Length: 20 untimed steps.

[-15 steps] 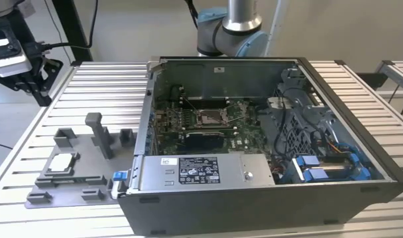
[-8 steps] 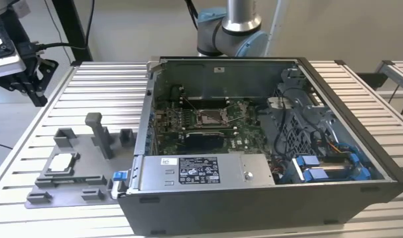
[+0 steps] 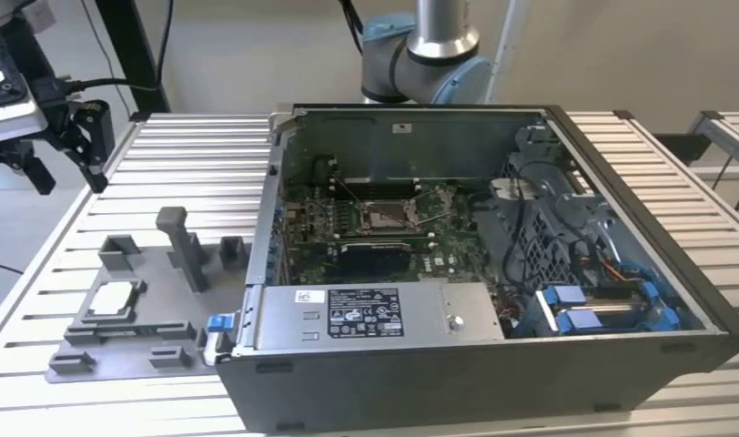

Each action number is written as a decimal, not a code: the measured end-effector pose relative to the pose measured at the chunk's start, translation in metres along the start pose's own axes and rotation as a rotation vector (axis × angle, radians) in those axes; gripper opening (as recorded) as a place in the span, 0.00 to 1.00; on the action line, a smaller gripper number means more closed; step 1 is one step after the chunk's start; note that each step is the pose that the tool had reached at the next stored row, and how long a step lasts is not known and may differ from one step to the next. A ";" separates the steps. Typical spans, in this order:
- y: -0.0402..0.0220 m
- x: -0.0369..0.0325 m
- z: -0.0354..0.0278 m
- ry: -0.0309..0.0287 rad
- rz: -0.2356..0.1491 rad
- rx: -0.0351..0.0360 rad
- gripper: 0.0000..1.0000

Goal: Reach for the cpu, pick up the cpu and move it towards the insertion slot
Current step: 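Reach for the cpu, then pick up the cpu and move it towards the insertion slot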

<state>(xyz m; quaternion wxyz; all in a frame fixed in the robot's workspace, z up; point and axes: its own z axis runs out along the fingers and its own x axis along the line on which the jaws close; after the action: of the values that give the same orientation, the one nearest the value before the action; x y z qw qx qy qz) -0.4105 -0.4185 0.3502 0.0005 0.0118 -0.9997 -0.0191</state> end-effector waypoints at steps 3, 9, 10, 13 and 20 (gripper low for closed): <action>0.0000 0.0000 0.0000 0.0001 0.000 0.0000 0.00; -0.0023 0.0000 0.0025 -0.0002 0.001 -0.0002 0.00; -0.0033 0.0001 0.0042 -0.0001 0.002 -0.0001 0.00; -0.0048 0.0002 0.0080 -0.0002 0.003 -0.0001 0.00; -0.0056 0.0001 0.0079 -0.0001 0.003 -0.0001 1.00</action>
<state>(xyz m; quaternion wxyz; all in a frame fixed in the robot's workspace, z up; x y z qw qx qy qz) -0.4105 -0.4237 0.3421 0.0005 0.0101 -0.9998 -0.0192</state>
